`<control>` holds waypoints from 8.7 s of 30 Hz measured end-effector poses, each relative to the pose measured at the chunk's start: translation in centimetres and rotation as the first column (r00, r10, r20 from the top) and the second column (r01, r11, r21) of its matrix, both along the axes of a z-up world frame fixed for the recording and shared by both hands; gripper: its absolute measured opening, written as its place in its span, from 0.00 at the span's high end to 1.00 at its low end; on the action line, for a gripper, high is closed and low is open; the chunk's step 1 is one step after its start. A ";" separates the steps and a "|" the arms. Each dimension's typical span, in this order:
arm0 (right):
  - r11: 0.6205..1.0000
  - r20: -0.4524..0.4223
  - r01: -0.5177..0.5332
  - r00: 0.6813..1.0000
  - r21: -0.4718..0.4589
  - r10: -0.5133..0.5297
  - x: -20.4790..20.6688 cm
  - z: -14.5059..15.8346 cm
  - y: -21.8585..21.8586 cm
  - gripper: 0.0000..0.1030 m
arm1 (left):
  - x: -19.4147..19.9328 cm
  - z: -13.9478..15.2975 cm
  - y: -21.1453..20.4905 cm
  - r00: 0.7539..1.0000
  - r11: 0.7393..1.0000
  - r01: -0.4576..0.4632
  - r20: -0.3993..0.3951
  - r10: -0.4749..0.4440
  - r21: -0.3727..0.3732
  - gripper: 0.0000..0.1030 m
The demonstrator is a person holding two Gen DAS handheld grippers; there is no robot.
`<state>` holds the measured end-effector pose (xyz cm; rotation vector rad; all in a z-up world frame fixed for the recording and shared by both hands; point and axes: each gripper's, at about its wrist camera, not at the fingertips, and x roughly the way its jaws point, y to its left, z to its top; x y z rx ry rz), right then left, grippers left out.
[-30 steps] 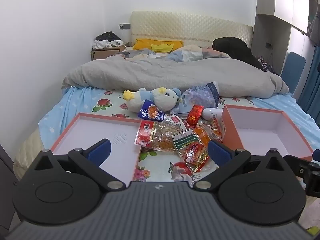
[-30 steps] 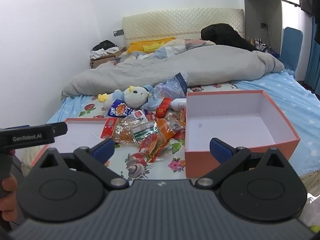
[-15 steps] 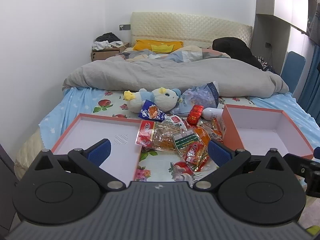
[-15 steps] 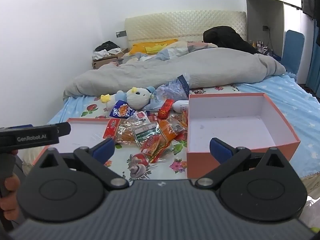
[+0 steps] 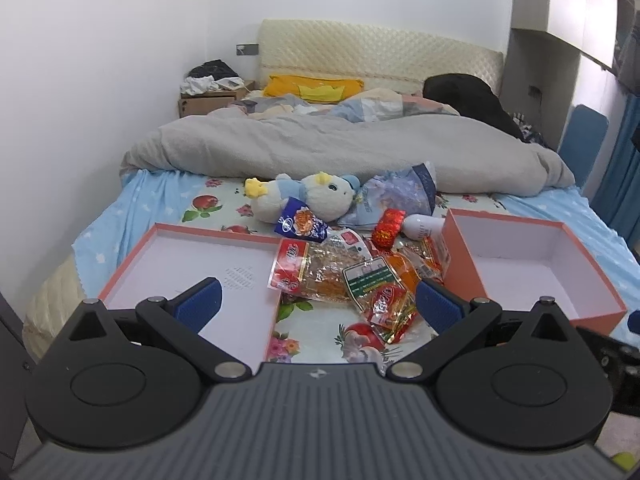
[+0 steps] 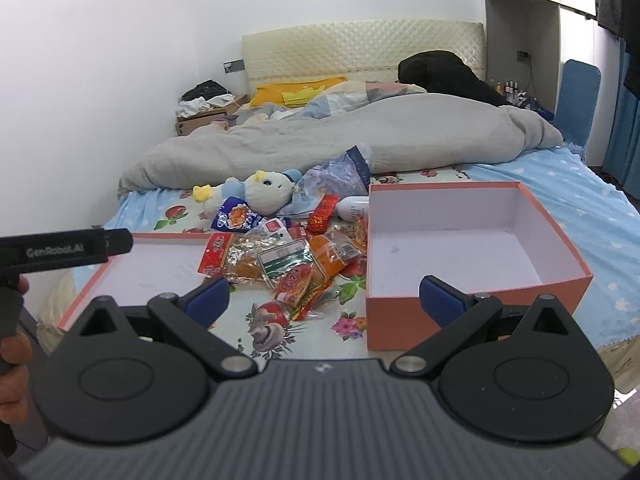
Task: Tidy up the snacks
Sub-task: 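Move both grippers toward the pile of snack packets, then grasp the long red snack packet with the right gripper while the left grasps the green-labeled packet, then lift both held packets and carry them toward the deeper pink box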
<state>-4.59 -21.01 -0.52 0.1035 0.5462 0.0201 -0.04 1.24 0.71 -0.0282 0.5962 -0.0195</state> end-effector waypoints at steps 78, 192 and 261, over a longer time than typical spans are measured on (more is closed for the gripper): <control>0.999 -0.035 -0.034 0.999 -0.001 0.034 1.5 -5.2 0.6 0.05 | 4.4 -9.2 0.2 0.984 0.998 0.058 -0.171 -0.057 -0.001 0.00; 0.977 -0.162 -0.207 0.967 -0.051 0.197 17.0 -16.7 2.9 0.91 | 19.8 -20.0 3.1 0.976 0.934 -0.088 -0.218 0.012 -0.346 0.98; 0.983 -0.215 -0.173 0.959 0.063 0.183 18.8 -21.8 1.8 0.91 | 30.2 -25.5 -5.1 0.886 0.906 0.188 -0.333 -0.323 -0.380 0.99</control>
